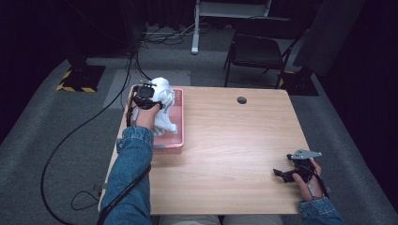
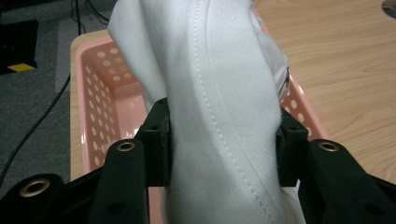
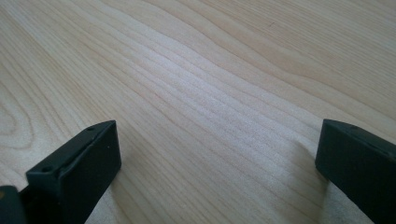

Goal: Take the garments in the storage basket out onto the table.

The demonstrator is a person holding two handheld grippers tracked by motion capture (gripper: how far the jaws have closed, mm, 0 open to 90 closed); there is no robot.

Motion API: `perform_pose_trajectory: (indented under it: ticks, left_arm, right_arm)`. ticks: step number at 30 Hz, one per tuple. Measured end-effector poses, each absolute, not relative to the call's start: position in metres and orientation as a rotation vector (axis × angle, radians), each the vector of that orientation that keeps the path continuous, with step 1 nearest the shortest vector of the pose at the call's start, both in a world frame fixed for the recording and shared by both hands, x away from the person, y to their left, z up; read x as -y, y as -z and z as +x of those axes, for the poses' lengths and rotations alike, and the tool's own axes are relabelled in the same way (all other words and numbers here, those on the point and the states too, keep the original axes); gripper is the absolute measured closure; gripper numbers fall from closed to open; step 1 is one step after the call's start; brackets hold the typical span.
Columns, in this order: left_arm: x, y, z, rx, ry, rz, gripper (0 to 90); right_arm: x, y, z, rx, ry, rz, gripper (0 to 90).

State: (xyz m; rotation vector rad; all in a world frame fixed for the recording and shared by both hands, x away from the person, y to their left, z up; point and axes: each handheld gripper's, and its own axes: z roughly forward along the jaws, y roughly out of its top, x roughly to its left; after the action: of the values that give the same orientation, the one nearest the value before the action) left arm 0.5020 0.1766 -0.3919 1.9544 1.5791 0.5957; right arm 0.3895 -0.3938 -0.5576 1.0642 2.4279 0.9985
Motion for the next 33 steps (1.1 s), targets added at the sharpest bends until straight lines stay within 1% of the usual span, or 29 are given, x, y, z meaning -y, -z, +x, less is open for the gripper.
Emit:
perform_pose_trajectory:
  ticks: [18, 24, 33]
  left_arm:
    - [-0.146, 0.370, 0.503, -1.538, -0.552, 1.954, 51.7]
    - [-0.136, 0.365, 0.504, -1.510, -0.564, 1.953, 51.4]
    - [-0.119, 0.357, 0.505, -1.484, -0.545, 1.959, 51.5]
  right_arm:
    - [0.394, 0.558, 0.390, -2.426, -1.001, 1.062, 0.0]
    - [0.394, 0.558, 0.390, -2.426, -1.001, 1.063, 0.0]
    - [0.394, 0.558, 0.390, -2.426, -1.001, 1.065, 0.0]
